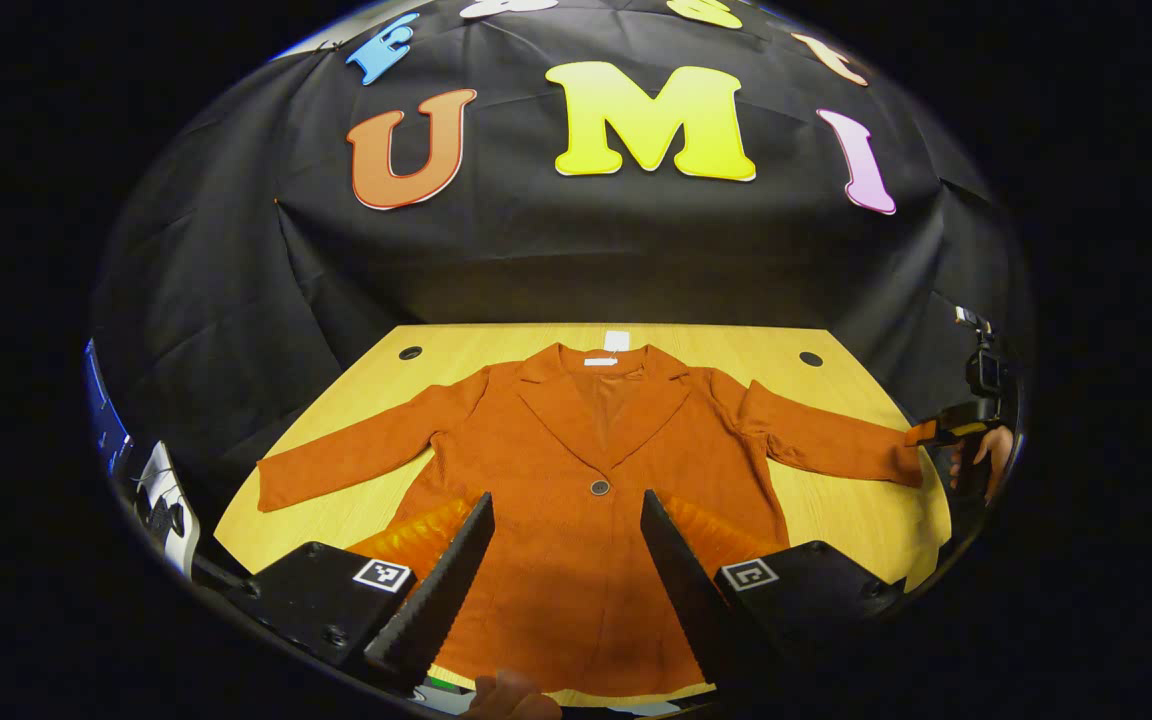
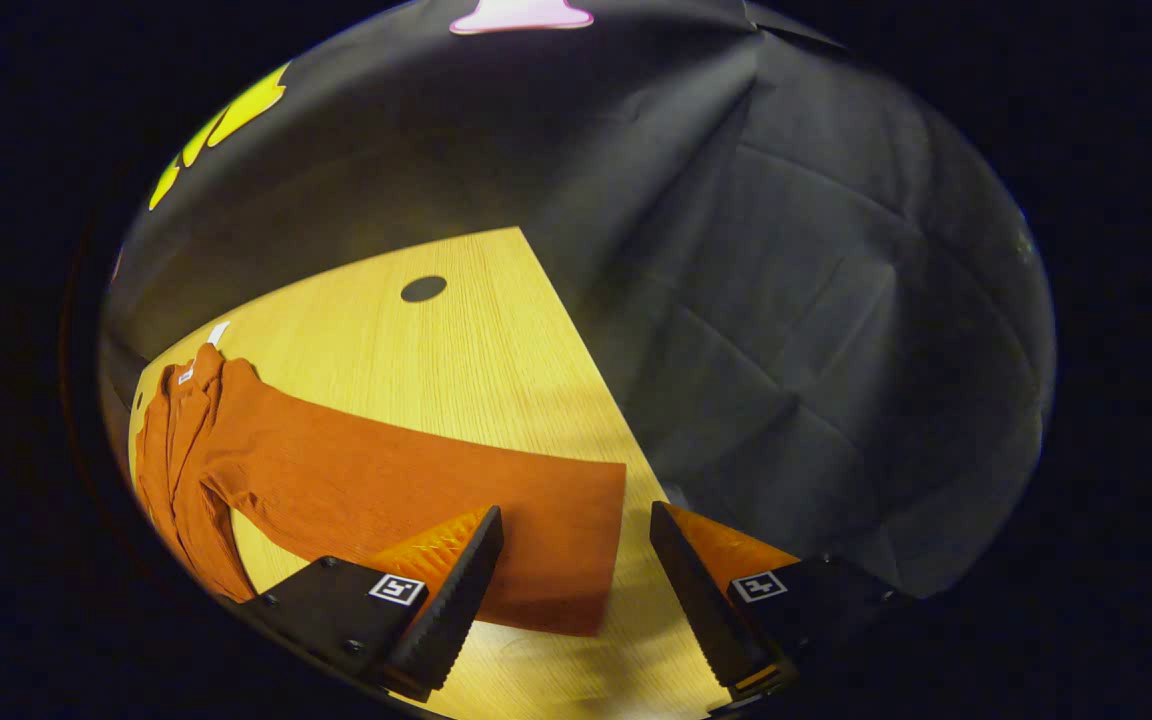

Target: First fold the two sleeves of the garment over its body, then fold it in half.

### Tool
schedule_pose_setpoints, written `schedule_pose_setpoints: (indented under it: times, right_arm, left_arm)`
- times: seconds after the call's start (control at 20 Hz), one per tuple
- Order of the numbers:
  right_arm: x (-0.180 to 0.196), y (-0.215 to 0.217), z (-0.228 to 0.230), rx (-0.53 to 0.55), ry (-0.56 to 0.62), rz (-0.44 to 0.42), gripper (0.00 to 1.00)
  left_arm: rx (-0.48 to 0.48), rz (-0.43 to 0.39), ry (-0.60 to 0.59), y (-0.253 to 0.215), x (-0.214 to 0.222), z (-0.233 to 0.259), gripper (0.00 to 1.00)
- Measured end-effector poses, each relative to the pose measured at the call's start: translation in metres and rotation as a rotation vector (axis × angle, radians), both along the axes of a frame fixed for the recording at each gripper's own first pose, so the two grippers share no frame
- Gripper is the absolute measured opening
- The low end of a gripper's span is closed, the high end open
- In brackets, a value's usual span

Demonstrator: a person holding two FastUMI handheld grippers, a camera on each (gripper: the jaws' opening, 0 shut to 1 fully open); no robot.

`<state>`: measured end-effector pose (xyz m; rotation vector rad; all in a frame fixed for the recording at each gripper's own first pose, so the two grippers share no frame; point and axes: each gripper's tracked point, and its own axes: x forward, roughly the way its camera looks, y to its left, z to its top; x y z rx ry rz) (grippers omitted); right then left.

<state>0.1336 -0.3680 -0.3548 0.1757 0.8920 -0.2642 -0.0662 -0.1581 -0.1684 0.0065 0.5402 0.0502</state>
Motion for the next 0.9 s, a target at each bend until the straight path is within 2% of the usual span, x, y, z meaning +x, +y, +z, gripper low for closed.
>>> schedule_pose_setpoints:
  times: [0.2, 0.35, 0.4, 0.45, 0.5, 0.55, 0.65, 0.7, 0.75, 0.8, 0.85, 0.9]
  right_arm:
    - [0.001, -0.002, -0.01, 0.045, 0.115, -0.015, 0.89]
    - [-0.011, 0.002, -0.018, 0.173, 0.276, -0.05, 0.88]
    - [-0.014, -0.001, -0.014, 0.195, 0.312, -0.078, 0.89]
    - [-0.002, -0.003, -0.02, 0.229, 0.314, -0.091, 0.88]
    - [-0.001, -0.004, -0.017, 0.25, 0.336, -0.092, 0.84]
    - [-0.004, -0.004, -0.017, 0.265, 0.372, -0.091, 0.7]
    - [-0.007, 0.008, -0.02, 0.343, 0.436, -0.086, 0.81]
    - [-0.008, 0.01, -0.02, 0.355, 0.456, -0.078, 0.7]
    - [-0.009, 0.01, -0.02, 0.346, 0.483, -0.052, 0.63]
    - [-0.01, 0.01, -0.02, 0.334, 0.493, -0.032, 0.67]
    - [-0.011, 0.008, -0.021, 0.324, 0.499, -0.019, 0.51]
    - [-0.011, 0.008, -0.022, 0.329, 0.501, -0.013, 0.43]
  left_arm:
    - [0.03, -0.004, 0.001, 0.002, -0.001, -0.006, 0.97]
    - [0.022, -0.006, 0.028, -0.001, -0.007, -0.015, 0.96]
    - [0.023, -0.002, 0.035, 0.0, -0.009, -0.018, 0.96]
    - [0.031, 0.003, 0.047, 0.001, -0.009, -0.022, 0.96]
    - [0.045, 0.013, 0.065, 0.004, -0.013, -0.027, 0.96]
    - [0.049, 0.021, 0.077, 0.006, -0.015, -0.03, 0.95]
    - [0.037, 0.042, 0.091, 0.009, -0.02, -0.036, 0.95]
    - [0.031, 0.054, 0.098, 0.01, -0.023, -0.04, 0.95]
    - [0.03, 0.069, 0.105, 0.011, -0.026, -0.042, 0.95]
    - [0.027, 0.082, 0.111, 0.014, -0.028, -0.045, 0.95]
    - [0.024, 0.093, 0.118, 0.016, -0.031, -0.046, 0.95]
    - [0.024, 0.105, 0.123, 0.017, -0.035, -0.048, 0.95]
